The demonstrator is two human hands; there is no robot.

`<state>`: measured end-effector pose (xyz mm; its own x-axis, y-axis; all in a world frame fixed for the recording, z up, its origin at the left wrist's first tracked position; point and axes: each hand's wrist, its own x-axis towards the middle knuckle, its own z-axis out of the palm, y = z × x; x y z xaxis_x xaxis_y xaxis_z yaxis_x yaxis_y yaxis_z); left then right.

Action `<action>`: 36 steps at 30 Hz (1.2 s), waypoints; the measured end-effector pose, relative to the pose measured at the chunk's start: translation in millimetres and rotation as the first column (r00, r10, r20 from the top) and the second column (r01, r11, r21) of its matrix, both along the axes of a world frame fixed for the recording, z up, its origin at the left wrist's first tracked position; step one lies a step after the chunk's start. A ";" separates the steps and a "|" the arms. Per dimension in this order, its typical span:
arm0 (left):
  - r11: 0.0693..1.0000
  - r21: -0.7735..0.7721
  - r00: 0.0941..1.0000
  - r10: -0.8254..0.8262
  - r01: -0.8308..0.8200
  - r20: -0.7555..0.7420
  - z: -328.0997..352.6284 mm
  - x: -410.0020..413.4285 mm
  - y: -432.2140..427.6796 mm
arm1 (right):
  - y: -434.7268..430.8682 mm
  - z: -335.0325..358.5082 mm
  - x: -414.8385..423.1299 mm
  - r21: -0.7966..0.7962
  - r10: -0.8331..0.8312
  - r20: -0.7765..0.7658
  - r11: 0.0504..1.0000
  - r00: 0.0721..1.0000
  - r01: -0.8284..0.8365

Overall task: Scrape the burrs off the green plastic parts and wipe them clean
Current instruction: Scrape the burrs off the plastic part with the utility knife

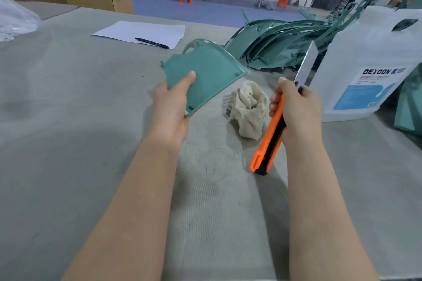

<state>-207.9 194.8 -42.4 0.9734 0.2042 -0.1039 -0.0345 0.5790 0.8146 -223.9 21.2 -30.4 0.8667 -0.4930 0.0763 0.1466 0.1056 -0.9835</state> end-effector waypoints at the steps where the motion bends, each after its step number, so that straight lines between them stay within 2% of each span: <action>1: 1.000 0.001 1.000 0.021 -0.022 0.008 0.6 -0.6 -0.5 | 0.2 -0.4 0.2 -0.049 0.015 -0.013 0.999 1.000 -0.015; 6: 1.000 0.003 0.999 0.031 -0.031 0.028 2.8 -2.1 -0.6 | 8.5 -1.3 0.8 -0.159 0.120 0.008 0.980 0.993 -0.117; 12: 0.992 0.122 0.998 -0.003 -0.005 0.064 1.4 -1.5 -3.7 | 11.8 -0.3 0.6 -0.229 0.081 0.015 0.970 0.997 -0.075; 22: 0.947 0.316 0.987 -0.001 -0.050 0.158 0.3 -2.1 -7.1 | 6.9 -2.7 0.6 -0.220 0.099 -0.035 0.970 0.994 -0.105; 36: 0.943 0.332 0.983 -0.029 -0.033 0.179 4.9 -6.9 -6.1 | 3.4 -2.3 3.0 -0.171 0.130 -0.032 0.976 0.991 -0.133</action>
